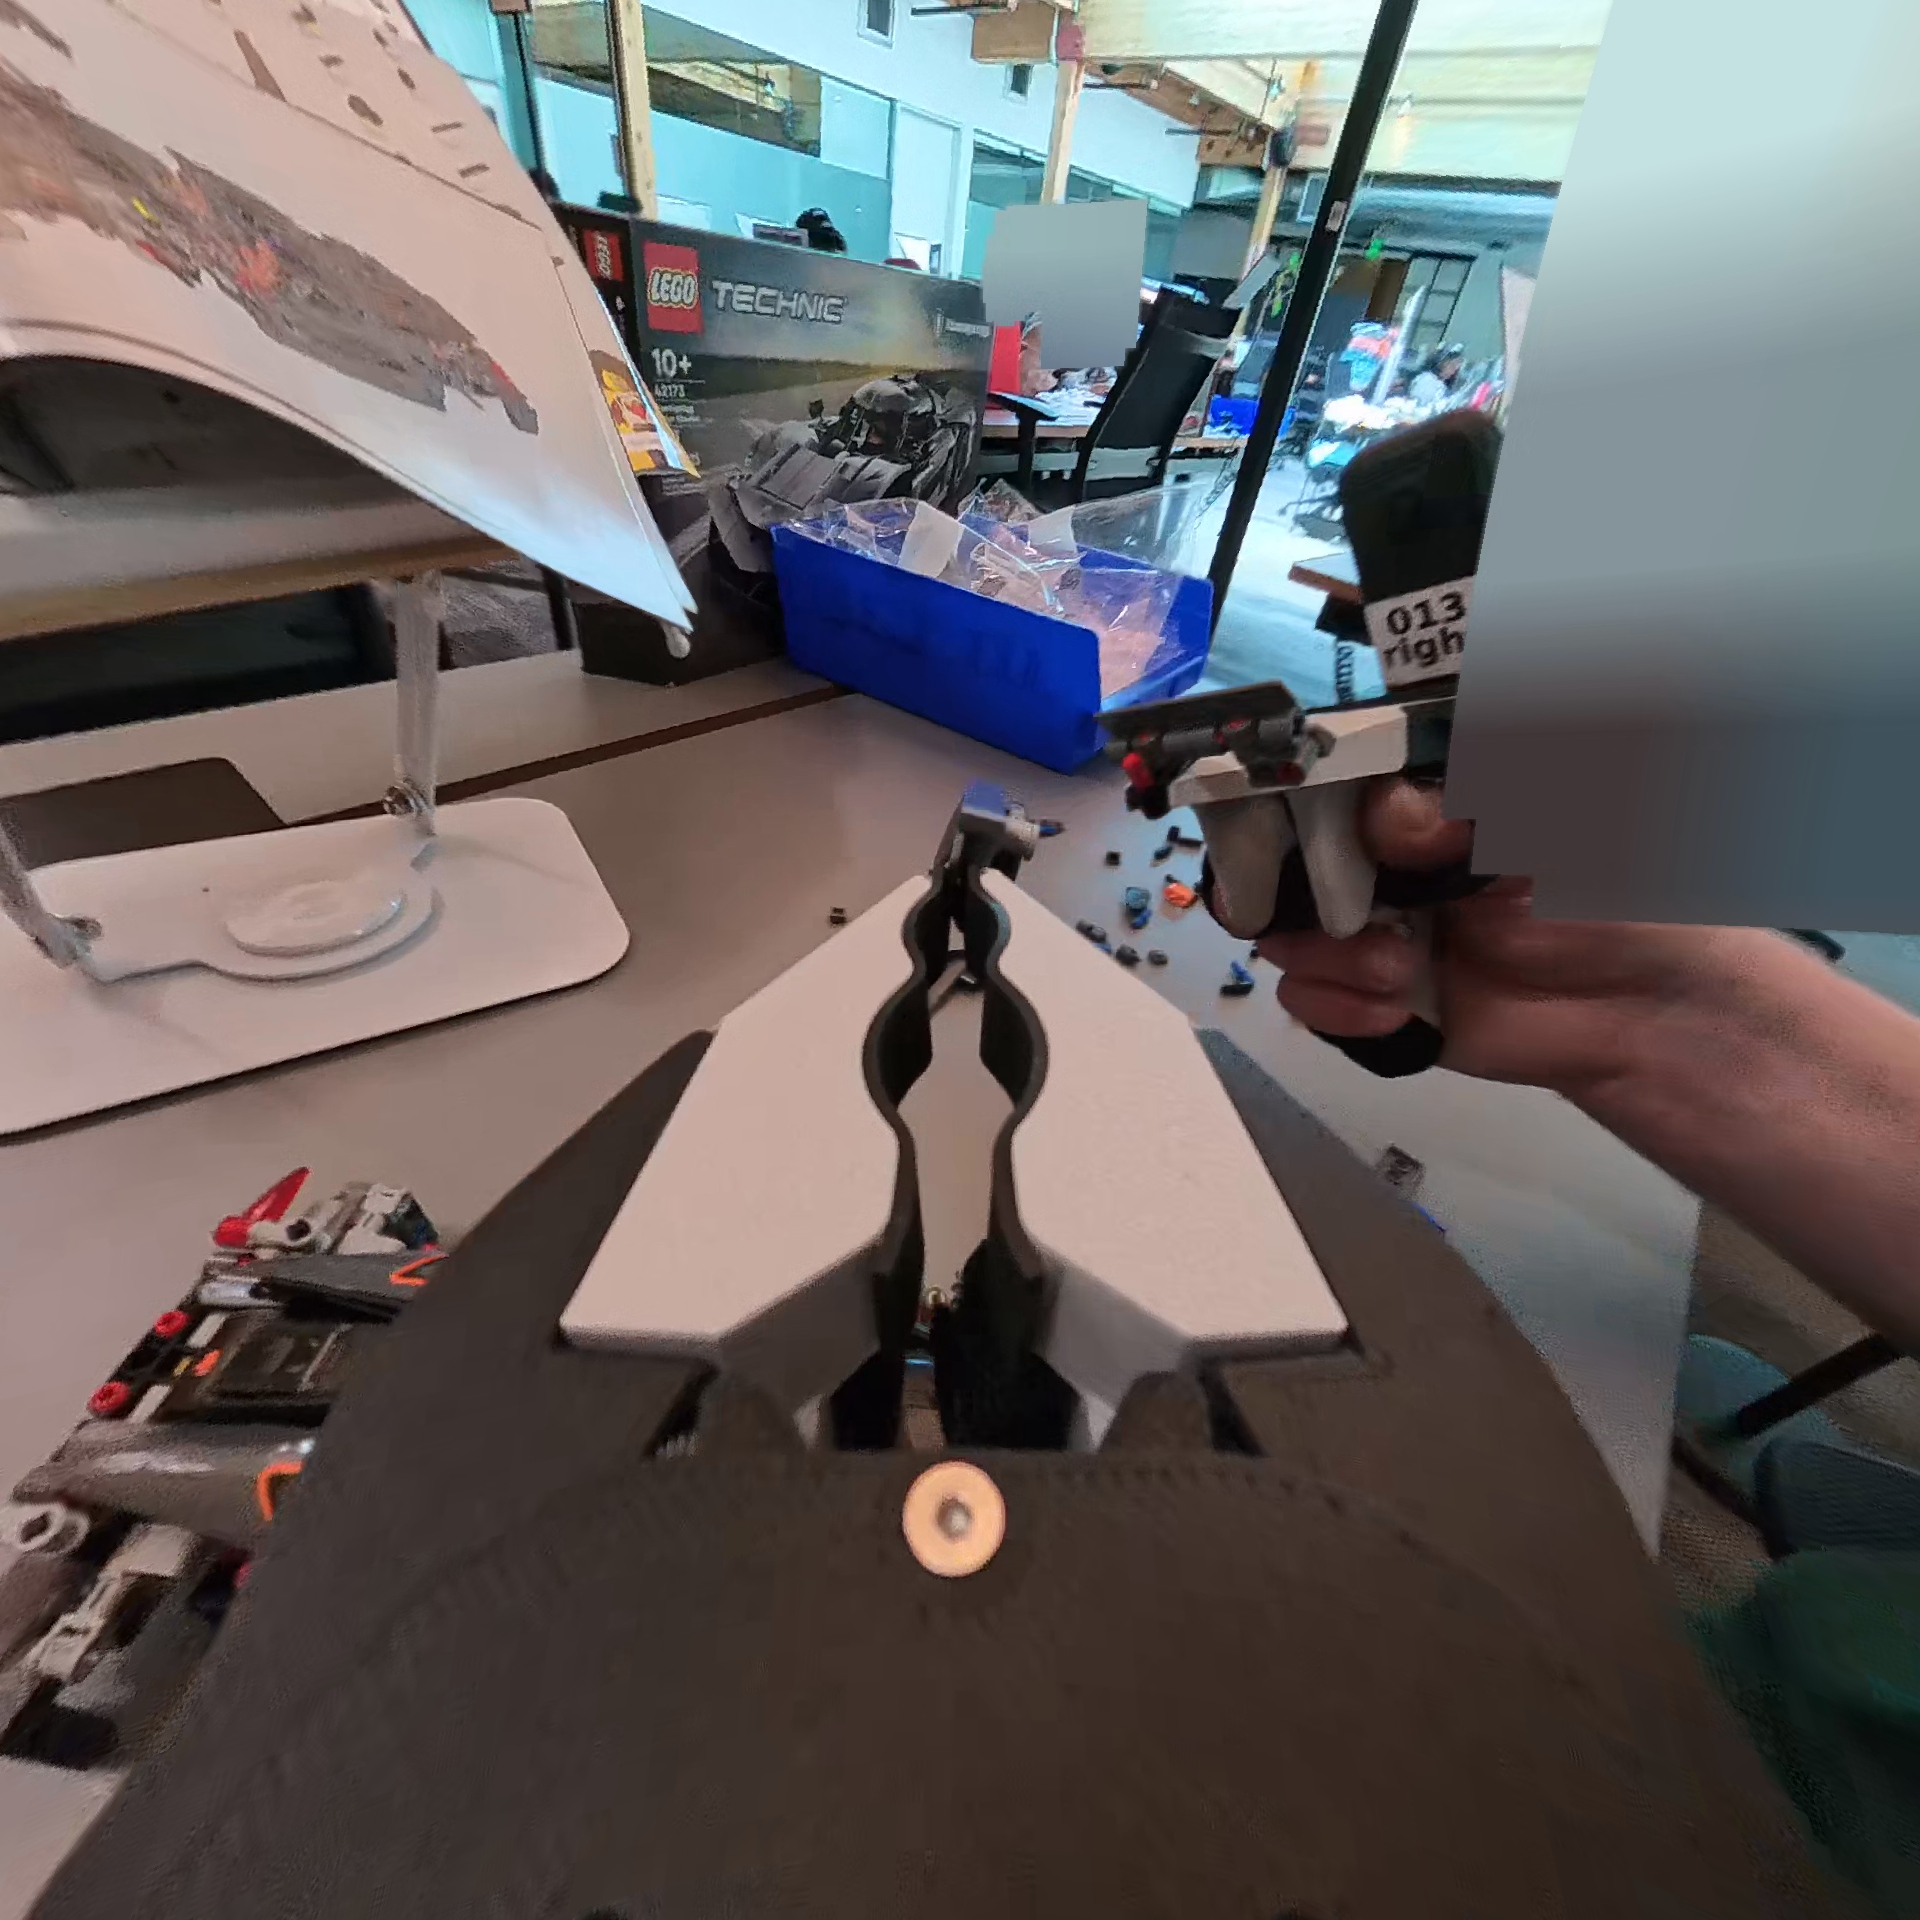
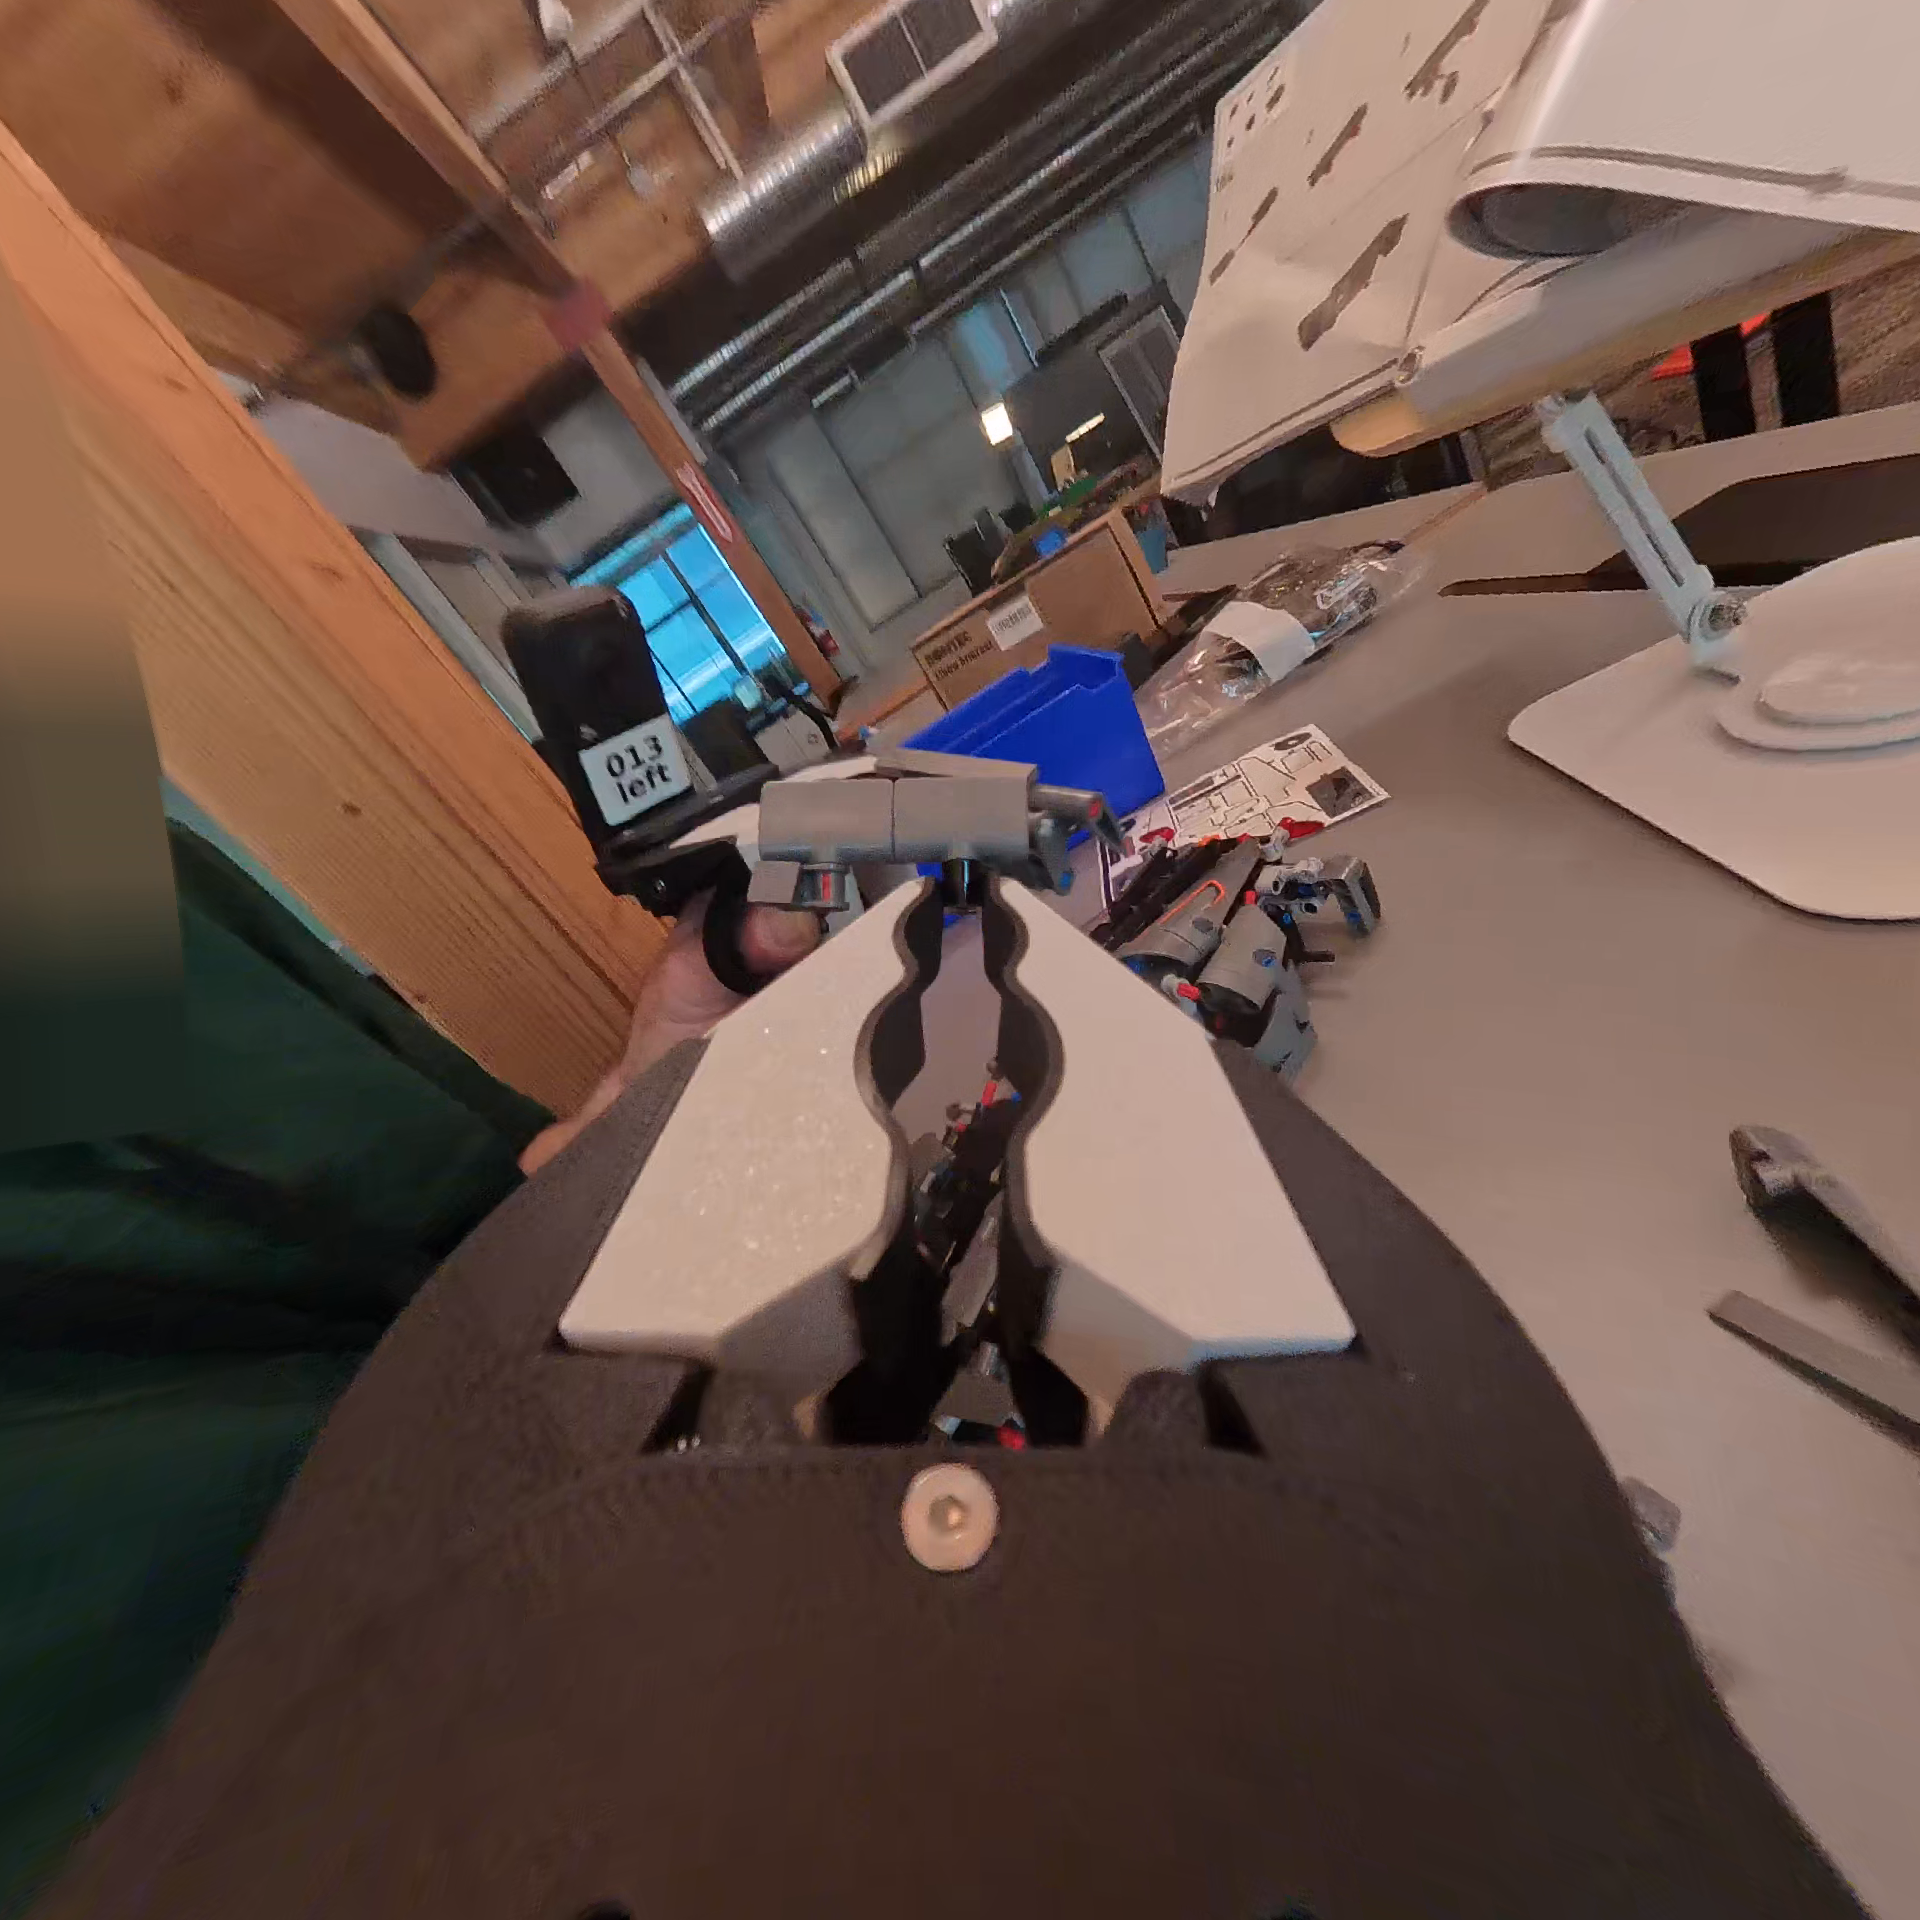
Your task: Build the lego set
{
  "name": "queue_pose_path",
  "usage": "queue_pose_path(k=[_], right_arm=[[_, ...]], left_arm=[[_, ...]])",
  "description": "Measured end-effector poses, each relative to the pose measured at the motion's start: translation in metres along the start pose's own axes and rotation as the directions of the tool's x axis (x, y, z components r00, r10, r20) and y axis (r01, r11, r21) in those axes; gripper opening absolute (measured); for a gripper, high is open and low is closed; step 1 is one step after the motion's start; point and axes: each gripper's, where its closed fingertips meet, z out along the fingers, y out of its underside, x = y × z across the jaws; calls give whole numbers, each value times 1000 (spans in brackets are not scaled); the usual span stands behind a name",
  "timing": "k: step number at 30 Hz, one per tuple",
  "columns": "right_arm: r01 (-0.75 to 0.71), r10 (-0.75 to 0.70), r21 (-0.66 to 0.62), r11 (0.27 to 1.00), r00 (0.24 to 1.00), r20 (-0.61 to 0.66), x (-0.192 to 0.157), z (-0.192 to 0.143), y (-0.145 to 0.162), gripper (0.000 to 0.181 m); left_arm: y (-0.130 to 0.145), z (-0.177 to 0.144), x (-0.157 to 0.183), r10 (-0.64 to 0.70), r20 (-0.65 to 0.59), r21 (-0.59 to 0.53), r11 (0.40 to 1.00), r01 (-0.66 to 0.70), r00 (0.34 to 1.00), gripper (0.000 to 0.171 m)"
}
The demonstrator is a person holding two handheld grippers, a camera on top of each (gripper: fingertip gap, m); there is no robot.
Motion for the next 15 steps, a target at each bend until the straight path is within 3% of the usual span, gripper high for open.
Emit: queue_pose_path(k=[8, 15], right_arm=[[60, -77, -123, 991, 988, -135, 3, 15, 16, 4], [30, -37, -65, 997, 993, -108, 2, 14, 12, 5]], left_arm=[[-1, 9, 12, 236, 97, -63, 971, -230, 967, 0], [-3, 13, 16, 347, 133, -98, 937, -336, 928, 0]])
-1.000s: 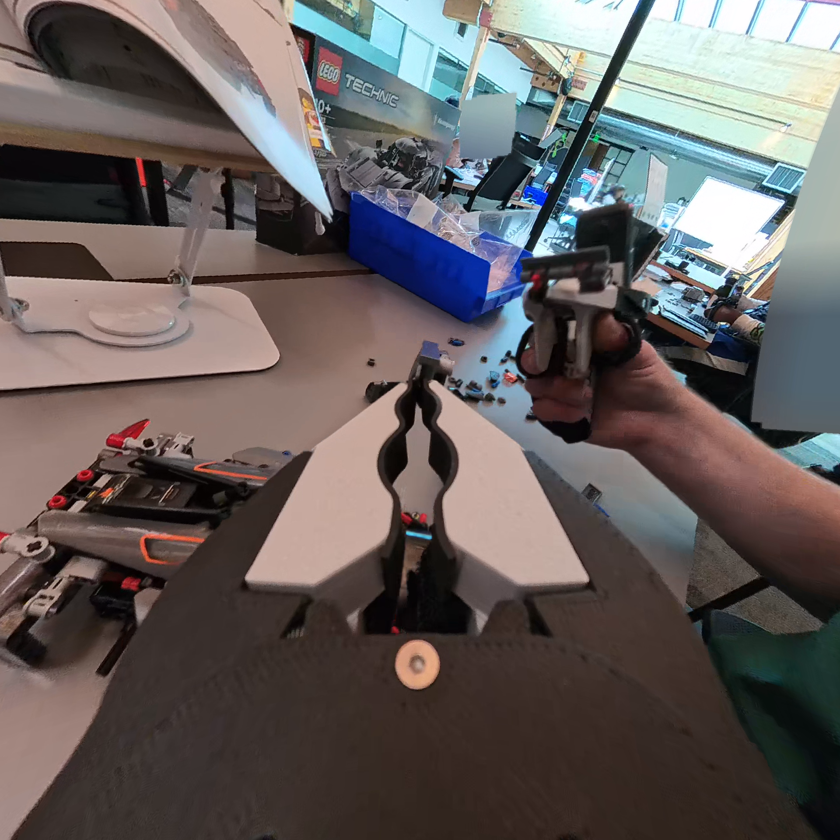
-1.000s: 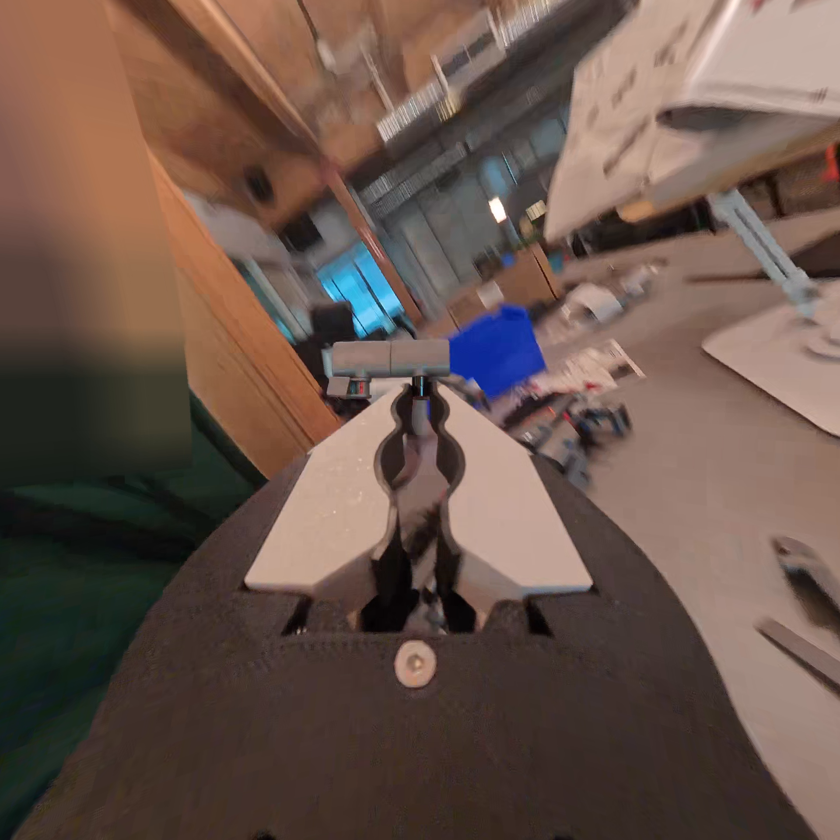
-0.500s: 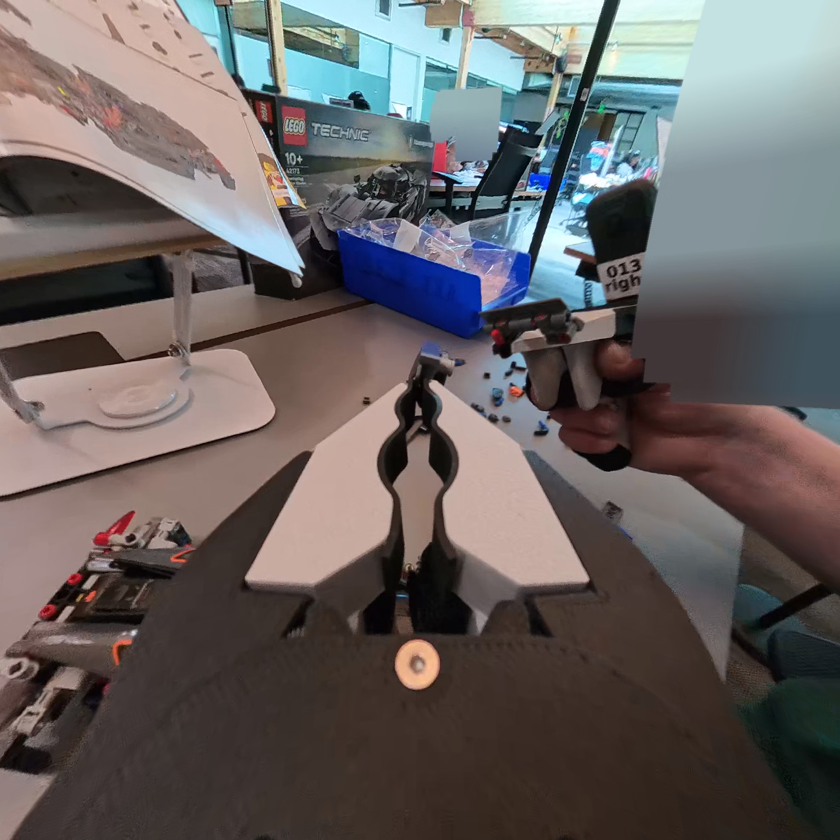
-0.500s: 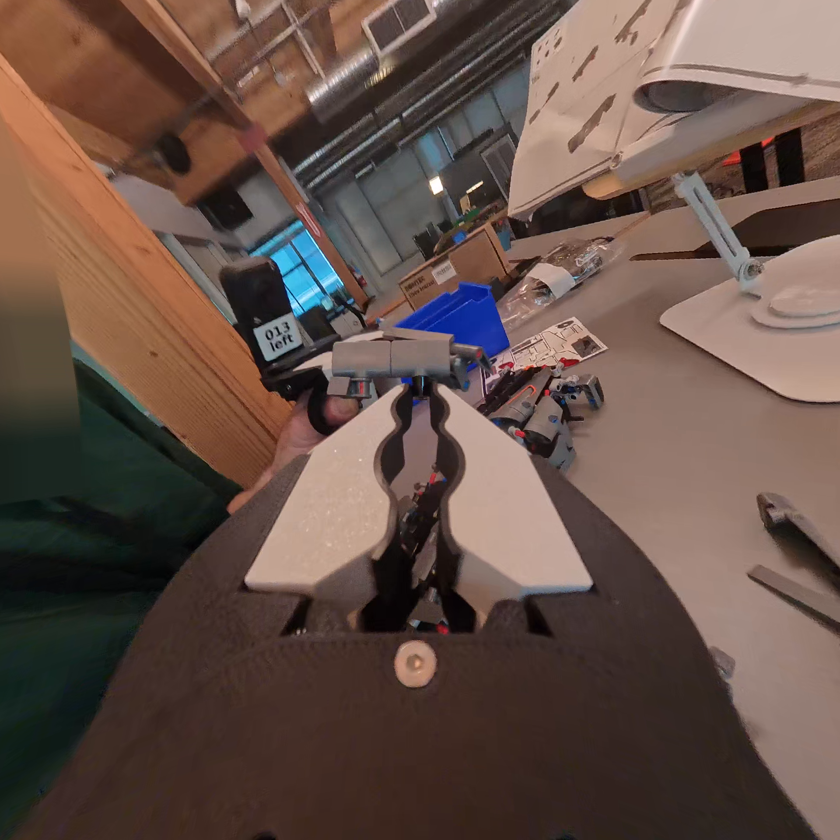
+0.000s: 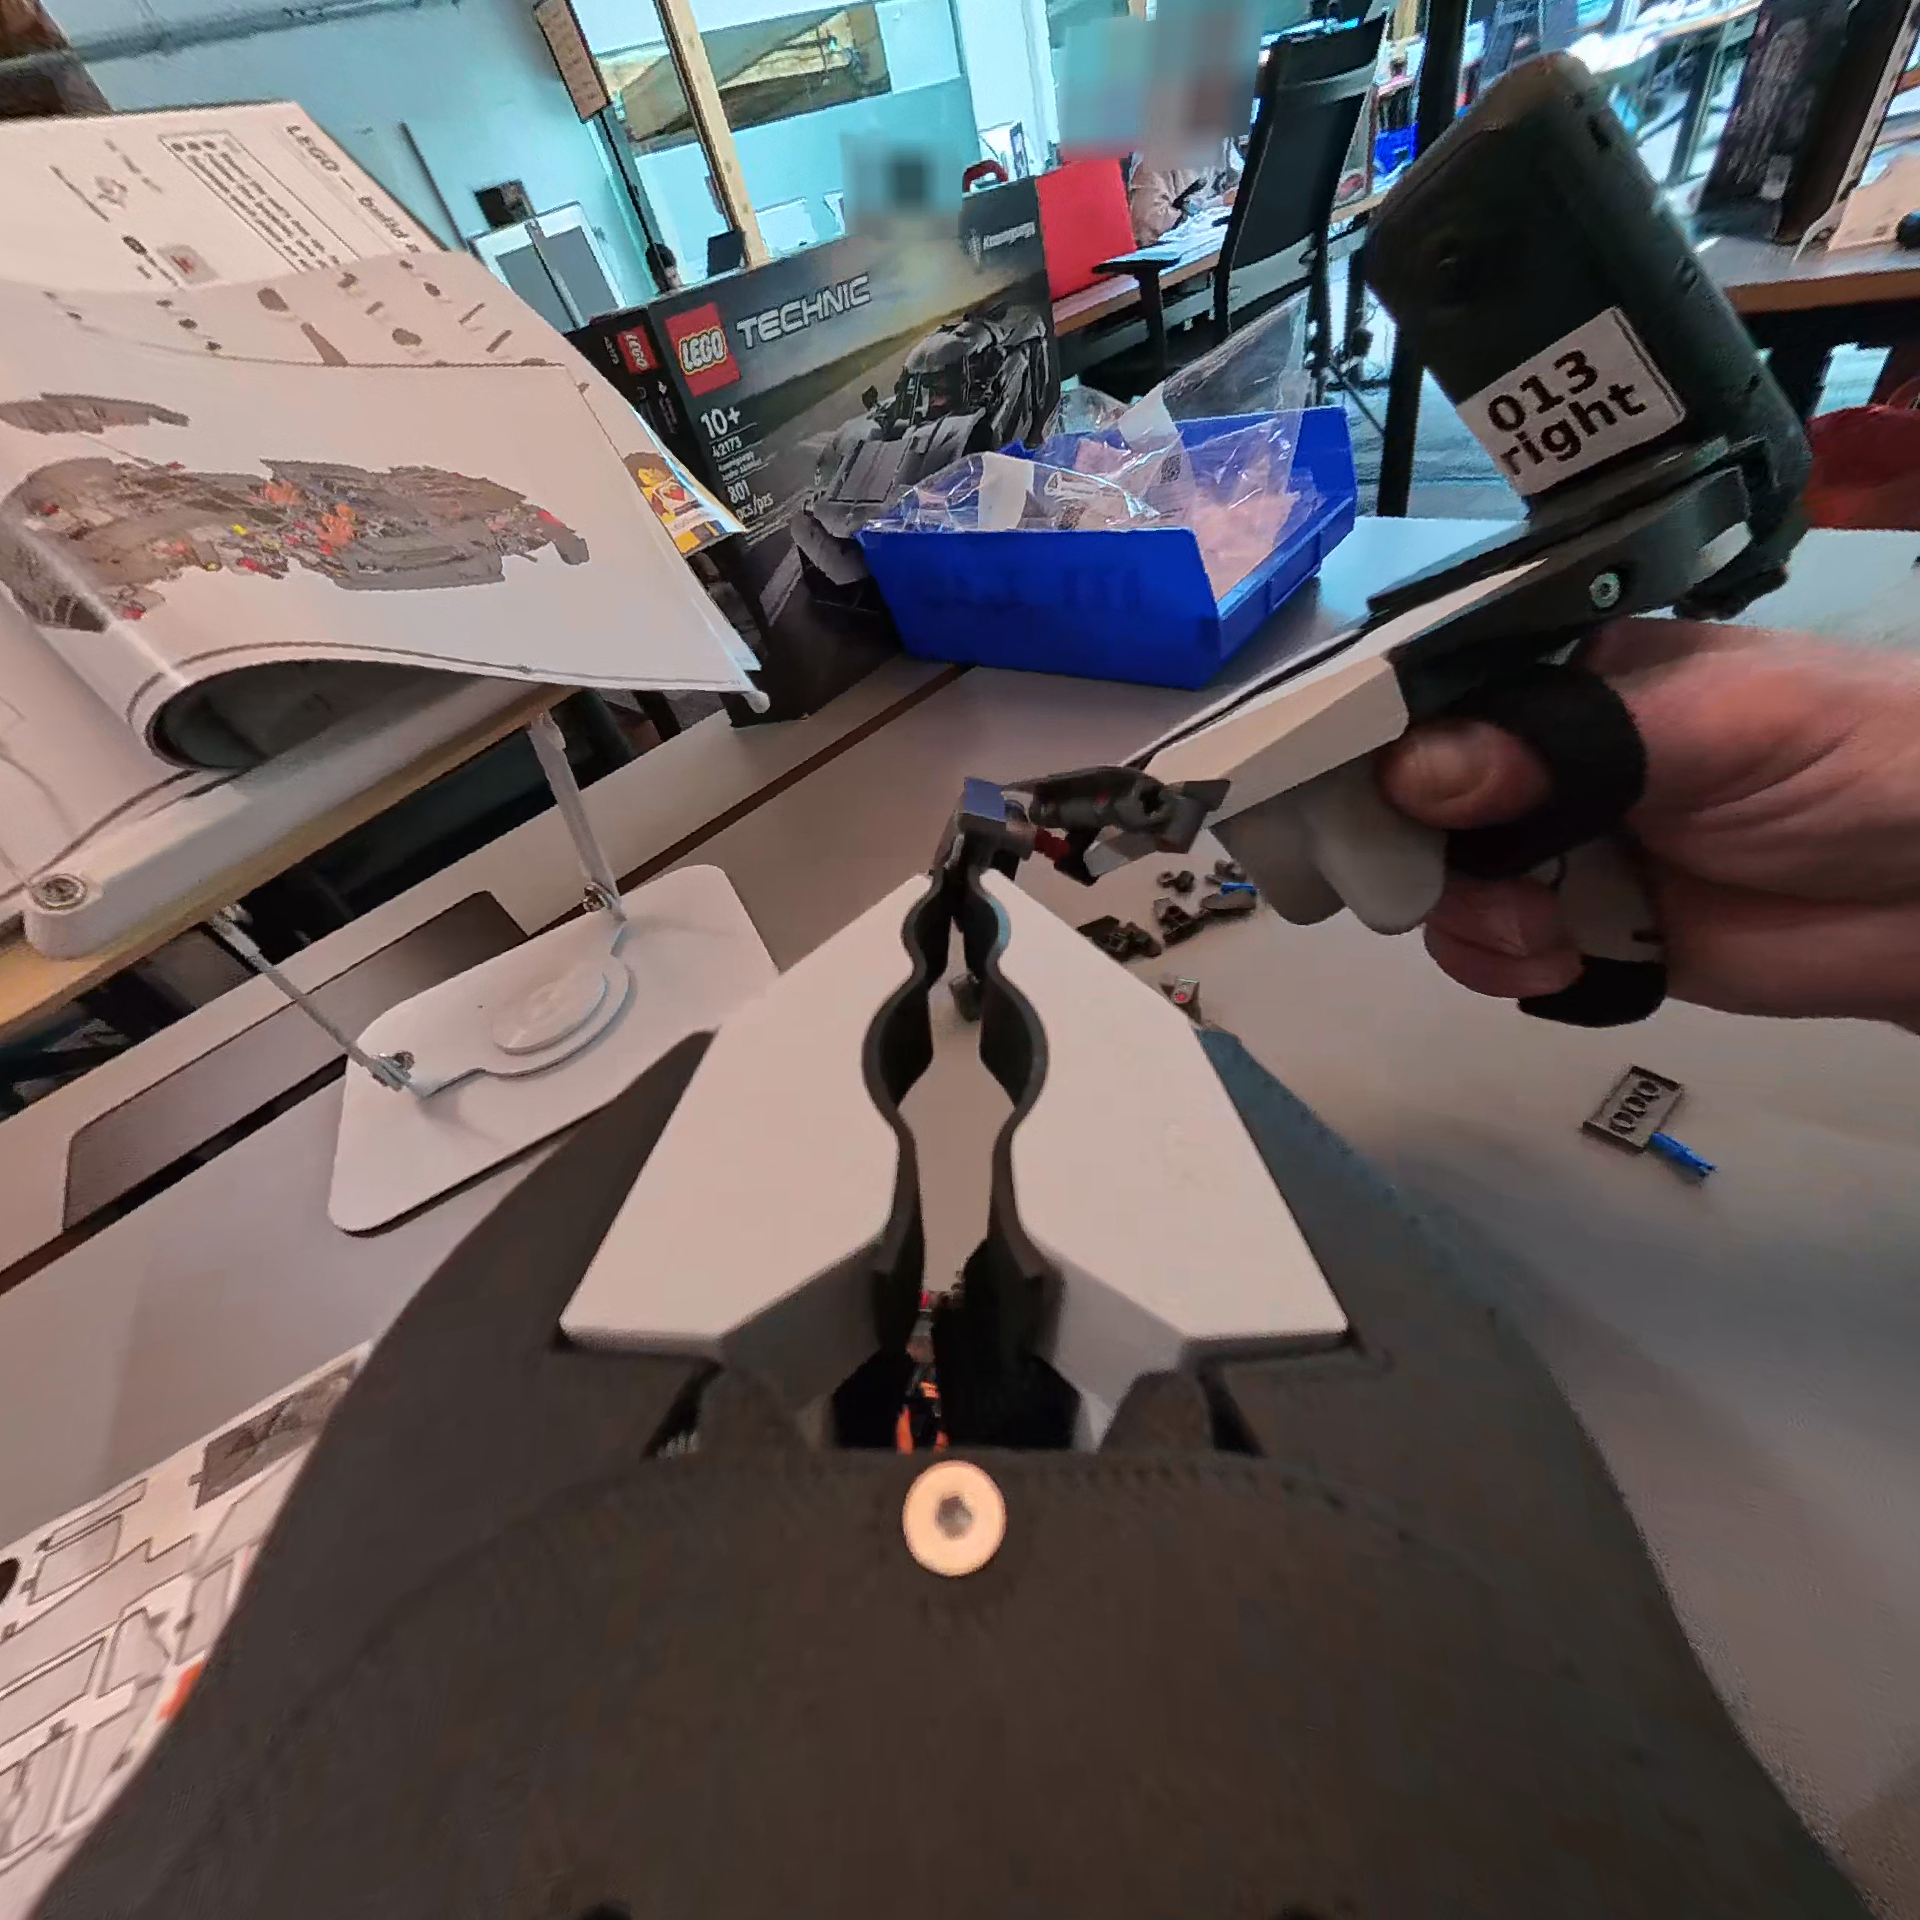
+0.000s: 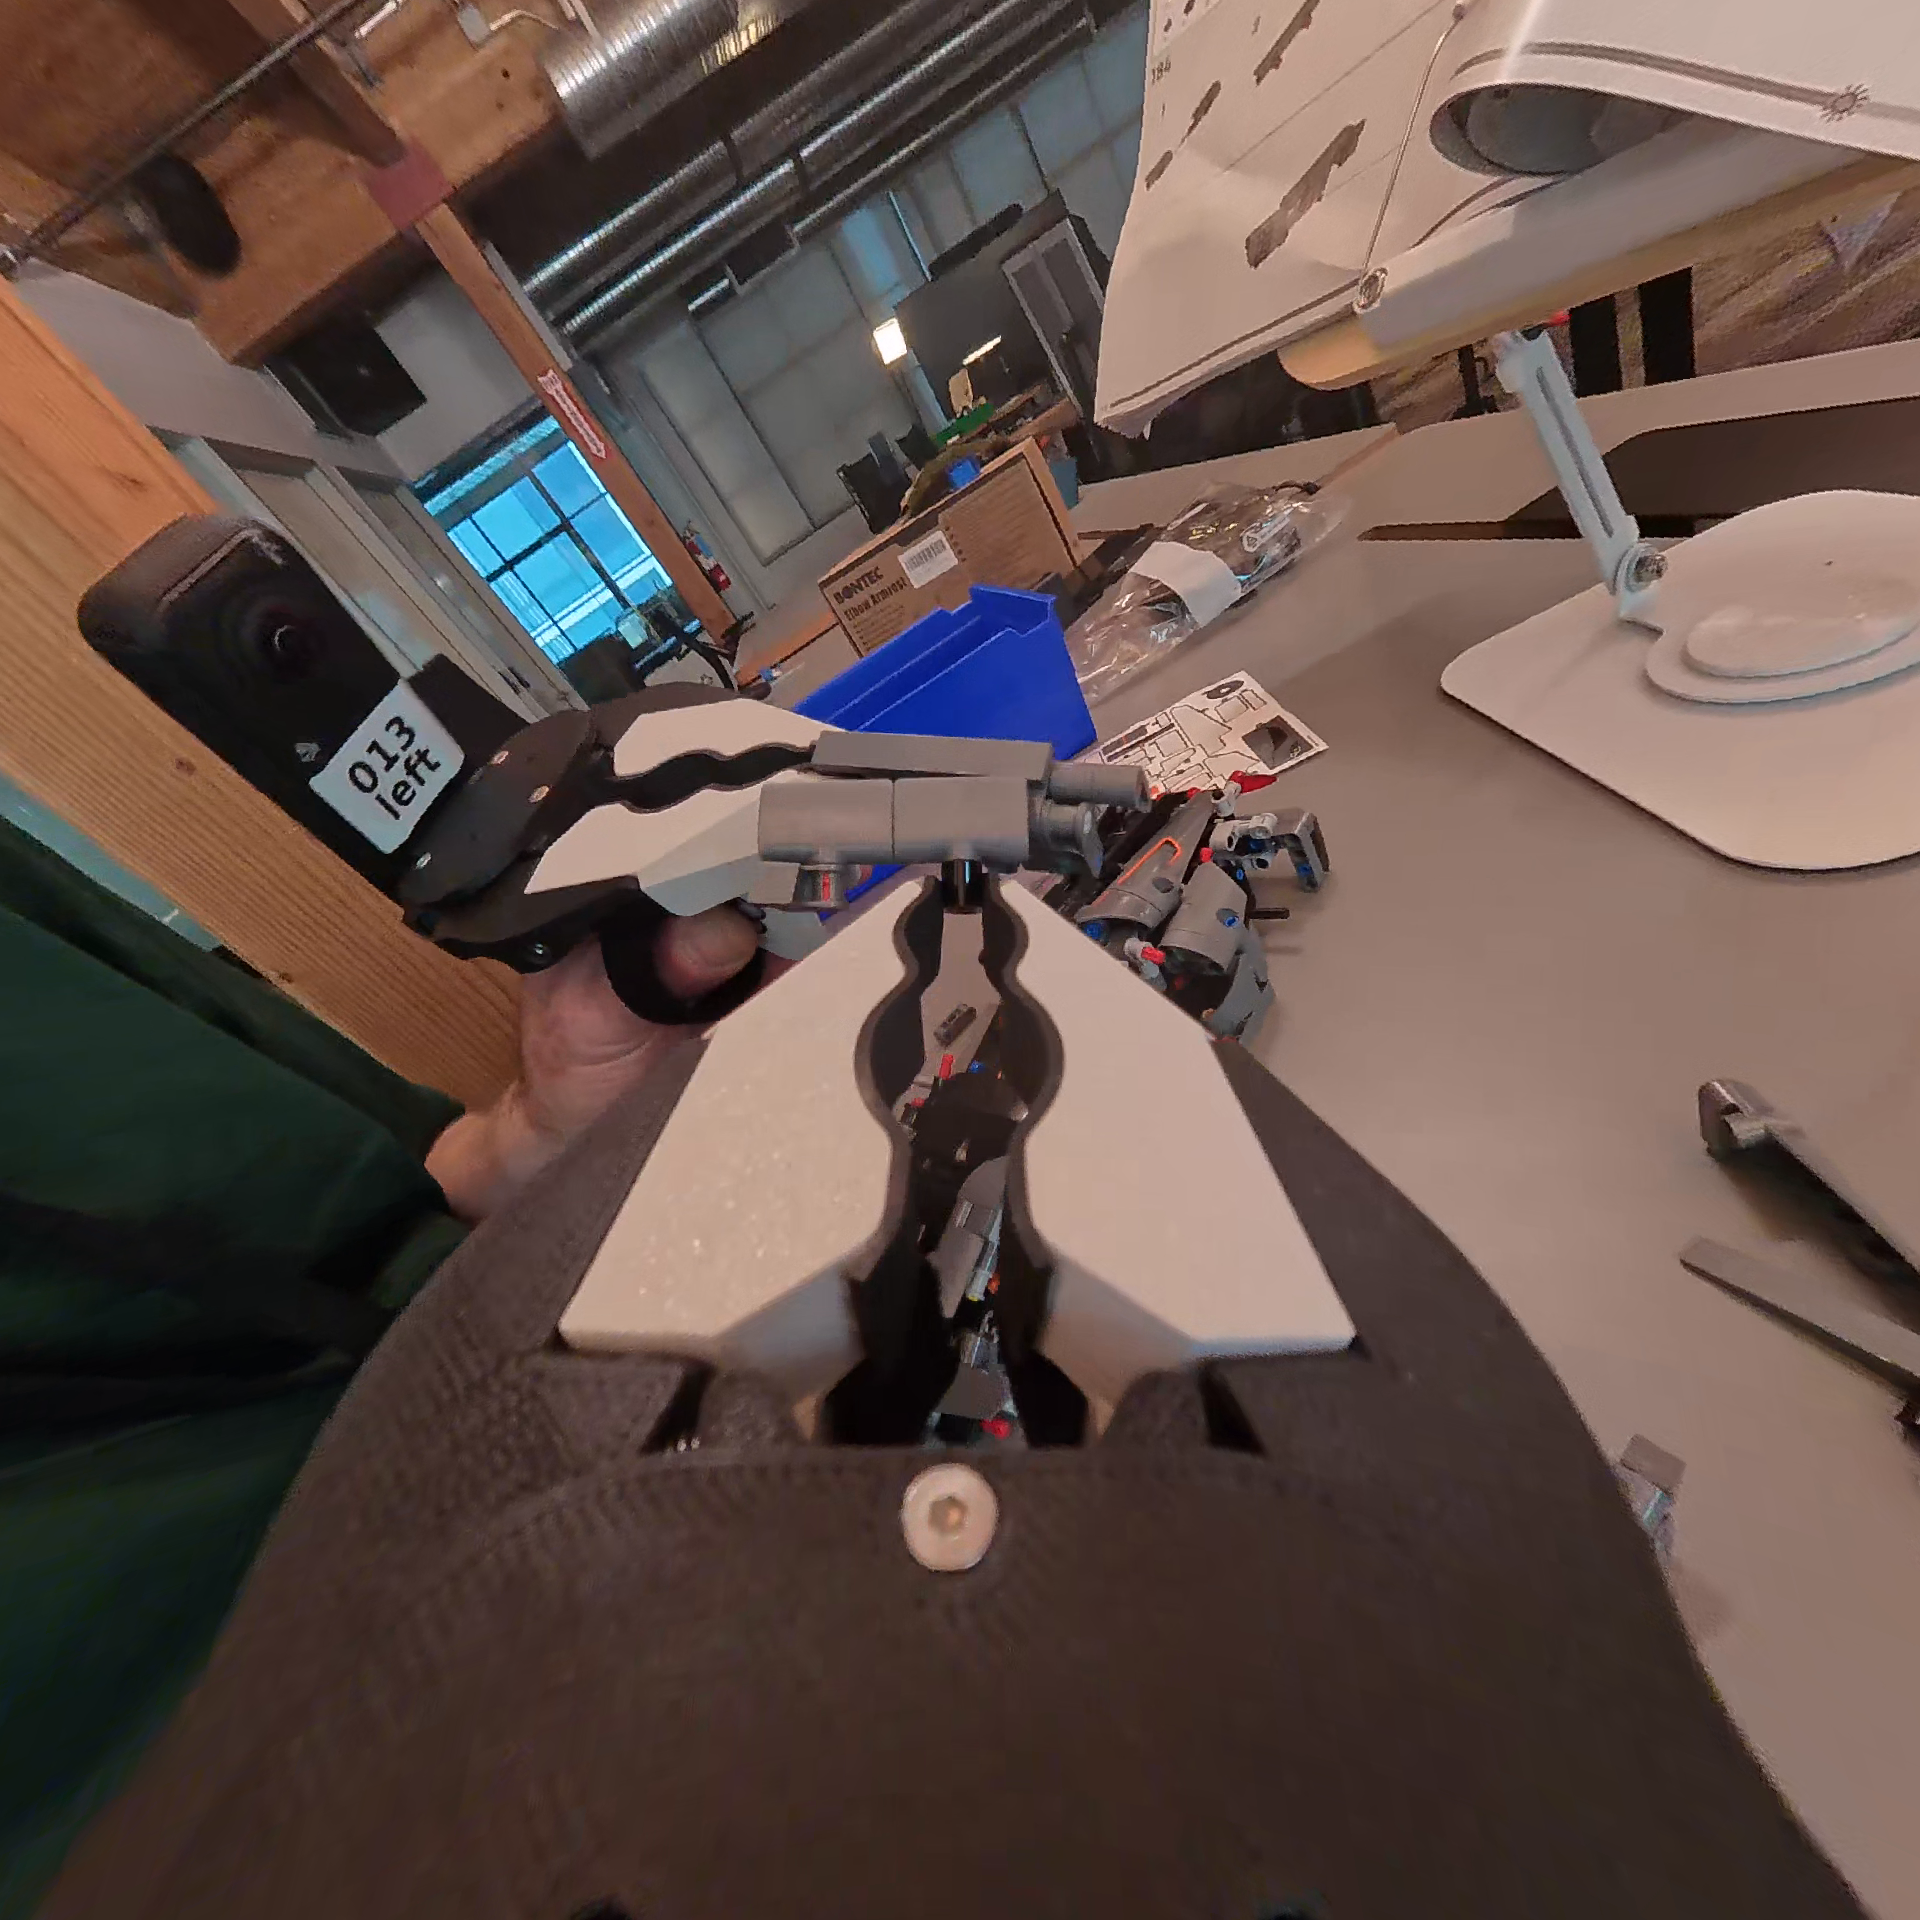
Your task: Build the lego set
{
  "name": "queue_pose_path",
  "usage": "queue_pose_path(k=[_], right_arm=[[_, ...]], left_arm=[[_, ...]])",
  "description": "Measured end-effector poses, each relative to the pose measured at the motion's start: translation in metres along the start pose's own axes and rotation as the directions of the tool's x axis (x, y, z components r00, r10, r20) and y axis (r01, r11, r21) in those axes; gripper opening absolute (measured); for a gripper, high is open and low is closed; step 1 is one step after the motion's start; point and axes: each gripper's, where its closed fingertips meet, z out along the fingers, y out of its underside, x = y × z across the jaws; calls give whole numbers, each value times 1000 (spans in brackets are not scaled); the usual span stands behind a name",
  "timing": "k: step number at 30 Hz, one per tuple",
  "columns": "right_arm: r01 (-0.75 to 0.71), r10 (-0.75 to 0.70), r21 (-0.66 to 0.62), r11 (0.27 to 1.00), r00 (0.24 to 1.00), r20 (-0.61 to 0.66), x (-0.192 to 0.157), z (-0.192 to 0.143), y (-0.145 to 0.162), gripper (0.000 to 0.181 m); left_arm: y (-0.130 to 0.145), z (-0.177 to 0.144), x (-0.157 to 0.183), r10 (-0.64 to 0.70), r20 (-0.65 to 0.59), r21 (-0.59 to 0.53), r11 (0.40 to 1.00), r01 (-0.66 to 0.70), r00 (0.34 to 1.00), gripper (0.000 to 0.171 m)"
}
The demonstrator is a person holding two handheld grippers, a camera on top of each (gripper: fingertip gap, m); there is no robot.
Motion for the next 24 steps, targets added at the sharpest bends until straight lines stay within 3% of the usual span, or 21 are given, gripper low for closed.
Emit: queue_pose_path(k=[13, 24], right_arm=[[-59, 56, 69, 996, 998, 36, 5, -3, 0, 5], [-23, 25, 43, 999, 999, -28, 10, -3, 0, 4]], left_arm=[[-2, 8, 3, 97, 40, -40, 995, -96, 994, 0], [4, 11, 0, 173, 48, -107, 980, -167, 984, 0]])
